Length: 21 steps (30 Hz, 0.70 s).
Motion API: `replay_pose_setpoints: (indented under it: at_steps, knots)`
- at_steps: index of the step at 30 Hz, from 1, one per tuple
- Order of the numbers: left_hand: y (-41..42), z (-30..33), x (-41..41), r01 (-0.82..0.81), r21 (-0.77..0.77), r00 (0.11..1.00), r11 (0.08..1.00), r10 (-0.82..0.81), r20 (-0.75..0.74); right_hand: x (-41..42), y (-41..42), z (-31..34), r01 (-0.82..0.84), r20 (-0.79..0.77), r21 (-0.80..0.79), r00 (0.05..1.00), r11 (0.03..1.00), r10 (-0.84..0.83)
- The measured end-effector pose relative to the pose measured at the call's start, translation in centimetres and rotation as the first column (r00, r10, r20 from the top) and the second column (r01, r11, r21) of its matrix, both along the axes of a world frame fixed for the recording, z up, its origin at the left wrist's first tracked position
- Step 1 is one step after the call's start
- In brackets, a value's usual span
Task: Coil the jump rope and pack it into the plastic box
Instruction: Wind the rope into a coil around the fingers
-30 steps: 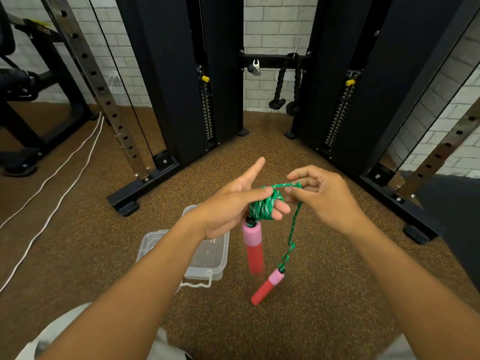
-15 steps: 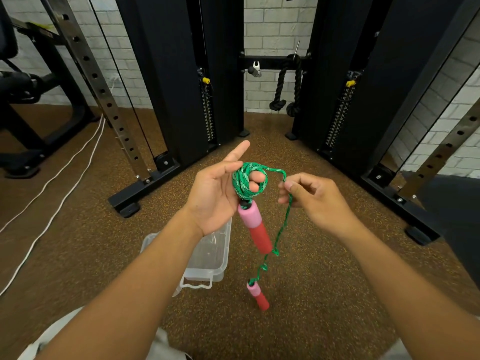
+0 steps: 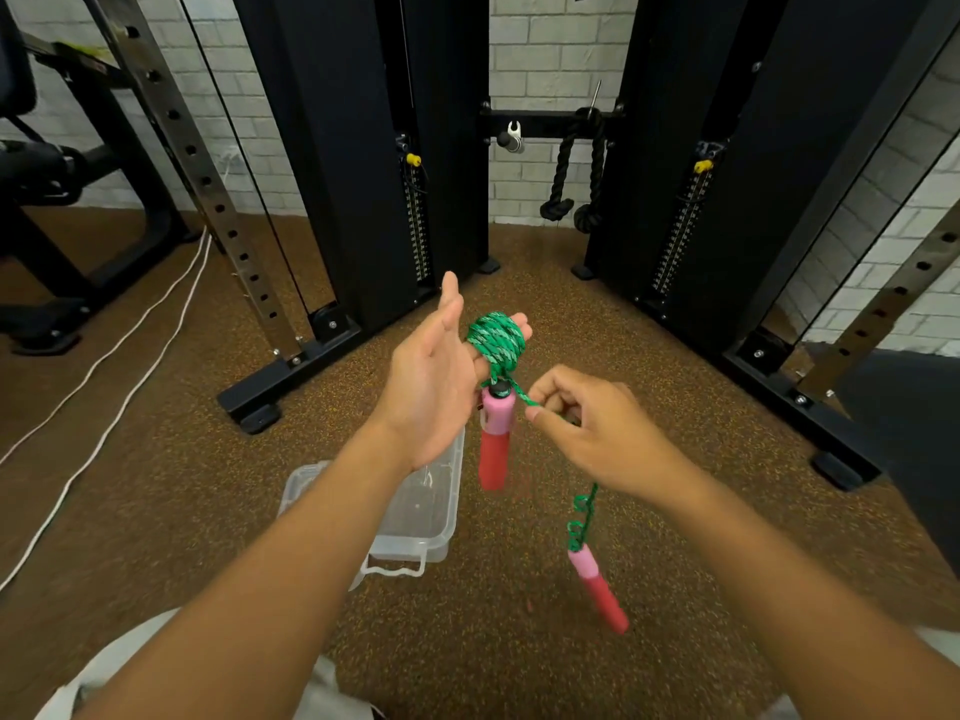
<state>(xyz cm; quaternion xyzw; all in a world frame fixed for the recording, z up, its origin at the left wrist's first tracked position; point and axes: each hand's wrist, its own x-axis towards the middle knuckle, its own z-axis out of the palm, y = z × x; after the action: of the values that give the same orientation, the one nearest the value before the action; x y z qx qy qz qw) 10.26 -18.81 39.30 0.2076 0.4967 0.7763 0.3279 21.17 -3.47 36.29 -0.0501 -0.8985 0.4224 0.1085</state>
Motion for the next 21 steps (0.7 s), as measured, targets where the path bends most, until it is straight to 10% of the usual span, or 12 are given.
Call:
replay_pose_setpoints:
  at_steps: [11,21]
  knots:
    - [1.2,-3.1,0.8,-0.042,-0.503,0.858,0.863,-0.227,-0.461,1.1,1.0,3.1,-0.046,0.083,0.038,0.996,0.998,0.043]
    - [1.3,-0.5,2.1,0.249,-0.409,0.932,0.878,-0.332,-0.145,0.8,2.0,2.3,0.034,-0.077,-0.082,0.996,0.996,-0.040]
